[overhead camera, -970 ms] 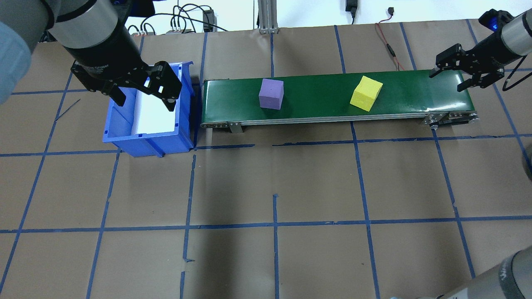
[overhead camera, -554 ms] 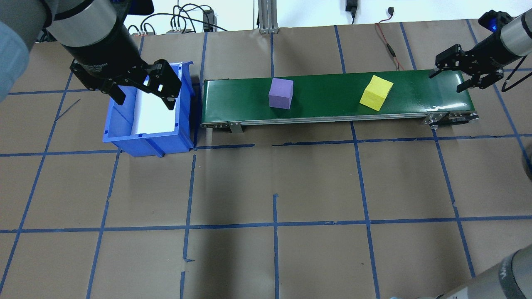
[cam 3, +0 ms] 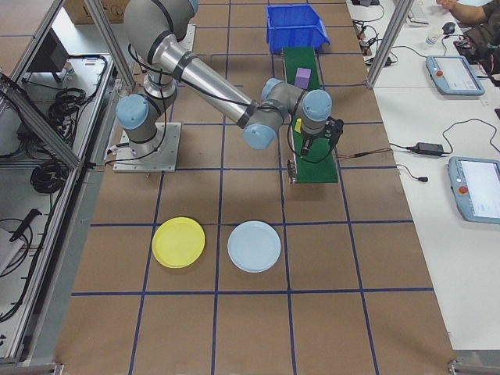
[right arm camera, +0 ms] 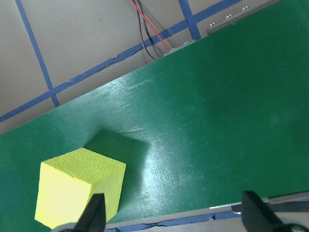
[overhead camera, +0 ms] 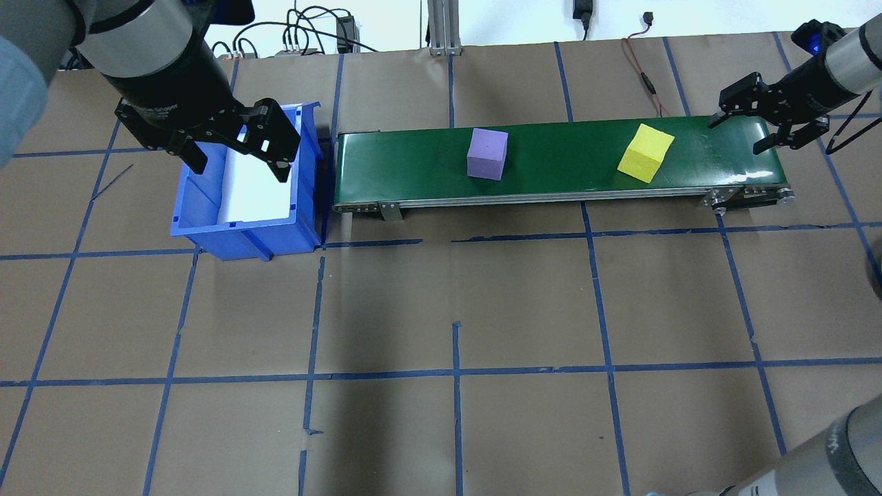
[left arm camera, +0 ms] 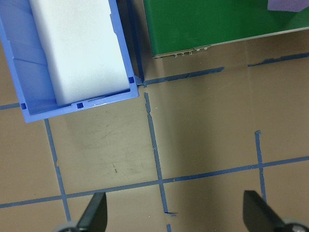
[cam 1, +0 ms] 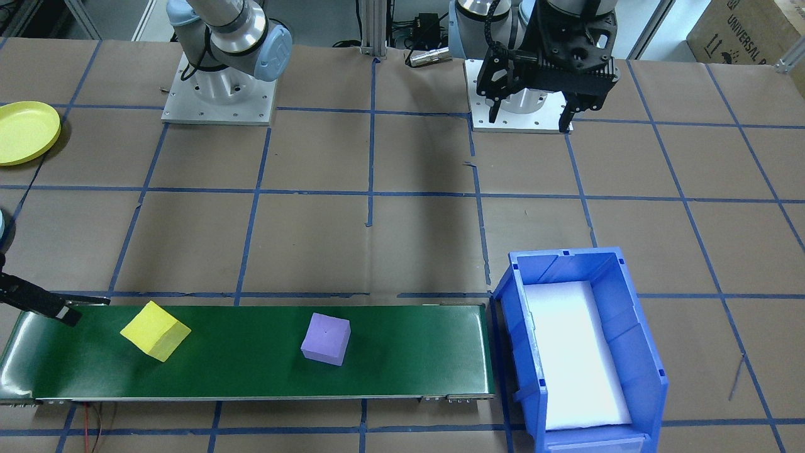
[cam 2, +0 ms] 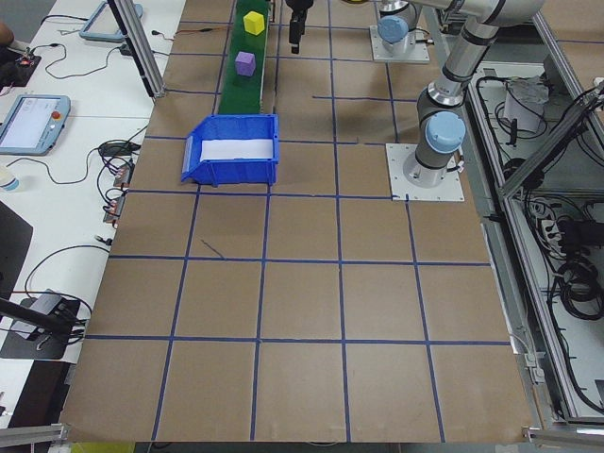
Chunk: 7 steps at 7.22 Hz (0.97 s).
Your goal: Move block left to right into plate
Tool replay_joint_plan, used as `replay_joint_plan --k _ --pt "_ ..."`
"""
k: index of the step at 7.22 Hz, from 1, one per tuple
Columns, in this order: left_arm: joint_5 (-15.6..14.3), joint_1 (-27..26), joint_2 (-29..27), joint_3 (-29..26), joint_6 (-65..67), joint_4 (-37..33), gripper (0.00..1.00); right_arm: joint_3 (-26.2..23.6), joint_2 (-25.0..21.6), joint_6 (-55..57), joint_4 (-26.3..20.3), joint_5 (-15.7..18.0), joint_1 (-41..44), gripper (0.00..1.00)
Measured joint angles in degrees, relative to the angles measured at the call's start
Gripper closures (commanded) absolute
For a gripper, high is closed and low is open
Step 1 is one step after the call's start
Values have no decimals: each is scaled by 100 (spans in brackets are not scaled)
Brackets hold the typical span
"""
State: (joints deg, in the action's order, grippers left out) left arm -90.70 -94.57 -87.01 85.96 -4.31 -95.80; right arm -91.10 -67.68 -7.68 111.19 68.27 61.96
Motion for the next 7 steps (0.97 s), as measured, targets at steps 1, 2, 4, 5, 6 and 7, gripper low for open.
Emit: replay_joint_plan --k 1,2,4,5,6,7 --pt "-2 0 0 0 0 0 0 -5 4 9 5 -2 0 0" --pt "-8 0 0 0 0 0 0 -11 10 7 9 0 0 0" --pt "-16 0 5 -4 0 0 0 -22 32 1 16 5 0 0" --pt "-17 -1 7 -2 0 -2 0 -24 53 -2 67 8 0 0" --pt "-17 -5 8 -1 0 -5 0 -31 73 -3 168 20 0 0" --pt "-18 -8 11 2 0 -8 0 -38 87 30 228 35 0 0"
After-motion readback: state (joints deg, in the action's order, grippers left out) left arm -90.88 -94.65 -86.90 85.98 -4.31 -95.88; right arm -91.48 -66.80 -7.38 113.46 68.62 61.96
